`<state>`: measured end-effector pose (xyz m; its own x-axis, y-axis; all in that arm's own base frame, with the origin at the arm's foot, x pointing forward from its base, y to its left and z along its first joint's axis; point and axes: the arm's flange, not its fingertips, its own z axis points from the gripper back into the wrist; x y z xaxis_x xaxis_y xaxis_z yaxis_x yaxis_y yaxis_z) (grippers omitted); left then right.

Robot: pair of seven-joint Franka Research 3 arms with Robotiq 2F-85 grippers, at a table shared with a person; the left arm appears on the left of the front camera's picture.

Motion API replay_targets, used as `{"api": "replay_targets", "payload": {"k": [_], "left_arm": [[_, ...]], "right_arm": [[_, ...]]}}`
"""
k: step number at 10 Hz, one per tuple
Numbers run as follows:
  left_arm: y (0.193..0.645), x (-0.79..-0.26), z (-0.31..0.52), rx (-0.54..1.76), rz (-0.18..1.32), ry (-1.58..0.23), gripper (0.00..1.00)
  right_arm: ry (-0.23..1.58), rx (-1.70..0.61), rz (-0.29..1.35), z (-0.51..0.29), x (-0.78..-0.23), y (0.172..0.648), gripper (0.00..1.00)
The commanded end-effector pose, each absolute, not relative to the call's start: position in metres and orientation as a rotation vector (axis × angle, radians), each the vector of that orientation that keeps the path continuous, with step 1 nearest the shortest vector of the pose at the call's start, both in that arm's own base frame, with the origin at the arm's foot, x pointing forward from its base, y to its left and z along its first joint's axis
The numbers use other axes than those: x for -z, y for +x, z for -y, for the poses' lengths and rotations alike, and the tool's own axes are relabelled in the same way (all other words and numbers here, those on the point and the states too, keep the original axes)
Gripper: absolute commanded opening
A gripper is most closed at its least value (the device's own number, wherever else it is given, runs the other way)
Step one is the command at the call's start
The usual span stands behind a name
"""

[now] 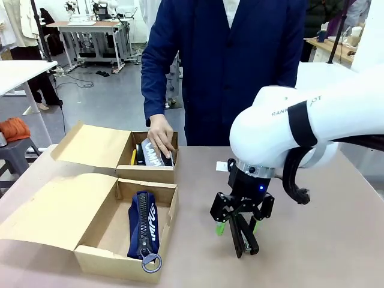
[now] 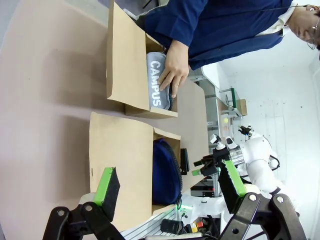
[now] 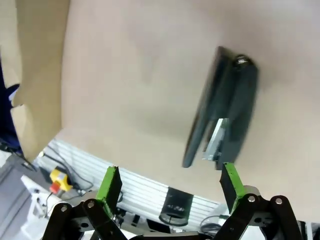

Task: Place items inside the box.
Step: Pick up a Pencil pouch or Stapler and place it inside the Mailer Box closest to the robot.

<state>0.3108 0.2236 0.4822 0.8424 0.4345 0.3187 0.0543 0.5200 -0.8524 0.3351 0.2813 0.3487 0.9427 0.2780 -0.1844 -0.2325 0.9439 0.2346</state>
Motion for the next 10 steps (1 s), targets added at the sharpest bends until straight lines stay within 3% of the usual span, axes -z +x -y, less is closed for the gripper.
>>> {"api": "replay_targets", "payload": {"k": [1, 6, 10], "left_arm": [[0.309, -0.482, -0.223, -0.228, 0.559, -1.017, 1.00], [0.309, -0.482, -0.223, -0.228, 0.559, -1.017, 1.00], [0.309, -0.482, -0.223, -0.228, 0.559, -1.017, 1.00]], "right_arm": [[0.097, -0.231, -0.149, -0.288, -0.341, 0.330, 1.00], [-0.025, -0.092, -0.005, -0.283, -0.306, 0.331, 1.00], [-0.051, -0.099, 0.019, -0.289, -0.302, 0.328, 1.00]]}}
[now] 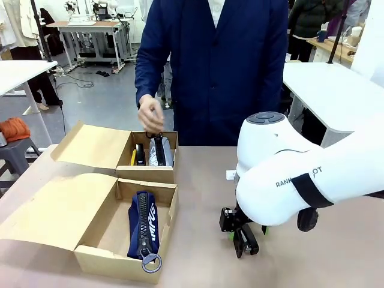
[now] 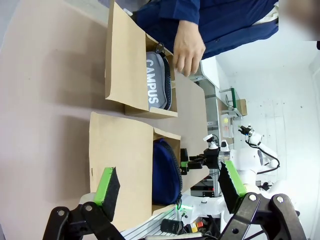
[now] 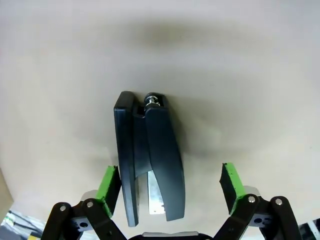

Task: Place items inside the box.
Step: Pick up a Pencil pouch or Stapler and place it inside the Mailer Box closest to the robot.

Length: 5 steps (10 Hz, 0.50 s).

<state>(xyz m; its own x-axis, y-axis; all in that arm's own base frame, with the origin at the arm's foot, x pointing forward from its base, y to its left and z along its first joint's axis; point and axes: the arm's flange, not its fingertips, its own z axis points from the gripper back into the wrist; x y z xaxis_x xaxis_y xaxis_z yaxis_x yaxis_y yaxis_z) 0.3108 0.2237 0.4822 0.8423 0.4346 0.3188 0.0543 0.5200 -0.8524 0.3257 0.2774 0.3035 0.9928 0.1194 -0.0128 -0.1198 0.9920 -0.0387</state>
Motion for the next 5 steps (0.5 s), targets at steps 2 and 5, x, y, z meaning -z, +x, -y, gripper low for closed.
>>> {"api": "replay_targets", "payload": {"k": [2, 5], "left_arm": [[0.3094, -0.4825, -0.2230, -0.228, 0.559, -1.017, 1.00], [0.3094, -0.4825, -0.2230, -0.228, 0.559, -1.017, 1.00]], "right_arm": [[-0.043, -0.082, 0.038, -0.2908, -0.3011, 0.3270, 0.40], [-0.047, -0.082, 0.047, -0.2911, -0.3016, 0.3264, 0.00]]}}
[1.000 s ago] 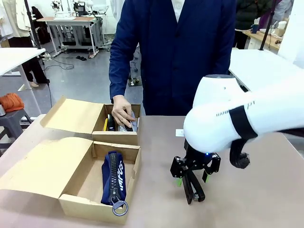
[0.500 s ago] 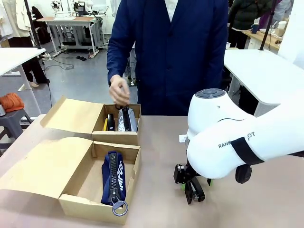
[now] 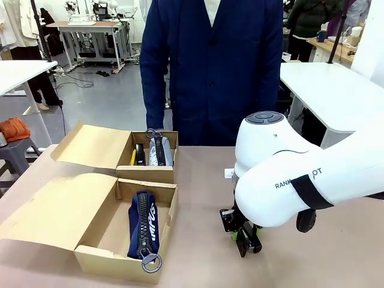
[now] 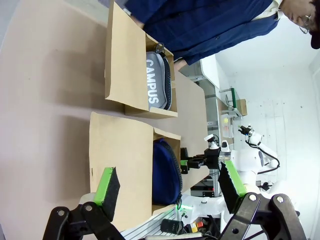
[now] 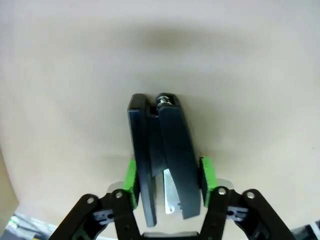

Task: Place items inside the box.
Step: Pick up a Pencil pouch or Stapler and place it inside the Mailer Box closest to the robot.

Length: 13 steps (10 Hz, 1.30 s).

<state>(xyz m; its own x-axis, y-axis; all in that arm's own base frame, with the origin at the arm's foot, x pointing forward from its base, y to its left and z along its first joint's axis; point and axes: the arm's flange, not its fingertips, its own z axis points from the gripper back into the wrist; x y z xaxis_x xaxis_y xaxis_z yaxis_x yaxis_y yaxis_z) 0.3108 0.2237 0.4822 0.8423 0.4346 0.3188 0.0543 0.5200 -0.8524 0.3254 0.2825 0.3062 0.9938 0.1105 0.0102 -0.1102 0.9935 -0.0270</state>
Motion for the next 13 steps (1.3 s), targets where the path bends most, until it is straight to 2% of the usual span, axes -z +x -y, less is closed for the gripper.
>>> {"api": "replay_targets", "payload": {"k": [1, 2, 3, 7, 10, 12, 13], "left_arm": [[0.309, -0.482, -0.223, -0.228, 0.559, -1.017, 1.00], [0.309, -0.482, -0.223, -0.228, 0.559, -1.017, 1.00], [0.309, -0.482, -0.223, -0.228, 0.559, -1.017, 1.00], [0.309, -0.482, -0.223, -0.228, 0.559, -1.017, 1.00], [0.309, -0.482, -0.223, -0.228, 0.559, -1.017, 1.00], [0.309, -0.482, -0.223, -0.228, 0.559, -1.017, 1.00], [0.309, -0.482, -0.223, -0.228, 0.559, -1.017, 1.00]], "right_arm": [[-0.041, -0.083, 0.046, -0.291, -0.302, 0.326, 0.00], [-0.039, -0.081, 0.039, -0.291, -0.301, 0.326, 0.05], [-0.034, -0.073, 0.028, -0.291, -0.301, 0.326, 0.00], [0.018, 0.039, 0.042, -0.280, -0.324, 0.325, 0.00], [0.212, 0.379, 0.014, -0.257, -0.411, 0.299, 0.00], [0.346, 0.524, -0.067, -0.235, -0.423, 0.282, 0.00], [0.222, 0.333, -0.037, -0.259, -0.409, 0.310, 0.00]]}}
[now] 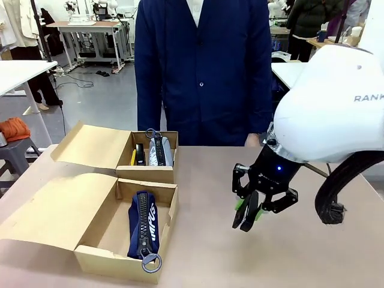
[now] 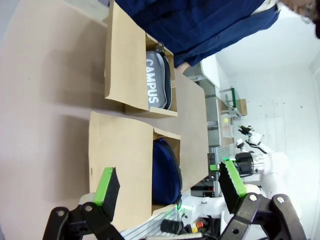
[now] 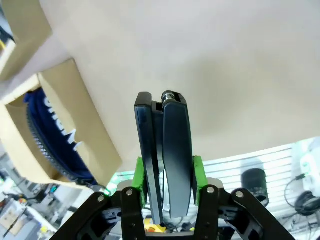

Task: Place items inside the box.
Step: Pick up a Pencil pouch or Stapler and place it inside the Mailer Box closest to the robot.

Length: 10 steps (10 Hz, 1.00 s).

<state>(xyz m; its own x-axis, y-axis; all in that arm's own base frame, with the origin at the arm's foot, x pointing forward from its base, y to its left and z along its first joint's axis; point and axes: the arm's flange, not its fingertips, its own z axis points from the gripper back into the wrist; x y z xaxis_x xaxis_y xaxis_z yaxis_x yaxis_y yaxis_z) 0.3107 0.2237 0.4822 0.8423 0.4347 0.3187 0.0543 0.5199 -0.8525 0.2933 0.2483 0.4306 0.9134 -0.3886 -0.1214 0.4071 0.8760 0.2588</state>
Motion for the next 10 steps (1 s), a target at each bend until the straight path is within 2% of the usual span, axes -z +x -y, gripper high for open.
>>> {"api": "replay_targets", "payload": {"k": [1, 2, 3, 5, 8, 10], "left_arm": [[0.309, -0.482, -0.223, -0.228, 0.559, -1.017, 1.00], [0.309, -0.482, -0.223, -0.228, 0.559, -1.017, 1.00], [0.309, -0.482, -0.223, -0.228, 0.559, -1.017, 1.00], [0.309, -0.482, -0.223, -0.228, 0.559, -1.017, 1.00], [0.309, -0.482, -0.223, -0.228, 0.559, -1.017, 1.00], [0.309, -0.482, -0.223, -0.228, 0.559, -1.017, 1.00]], "right_arm": [[0.222, 0.333, -0.037, -0.259, -0.409, 0.310, 0.00], [0.222, 0.333, -0.037, -0.259, -0.409, 0.310, 0.00], [0.263, 0.393, -0.066, -0.252, -0.423, 0.294, 0.42], [0.224, 0.355, 0.050, -0.299, -0.441, 0.297, 0.42], [0.033, 0.207, 0.213, -0.424, -0.478, 0.313, 0.42], [0.065, 0.138, 0.161, -0.431, -0.483, 0.311, 0.42]]}}
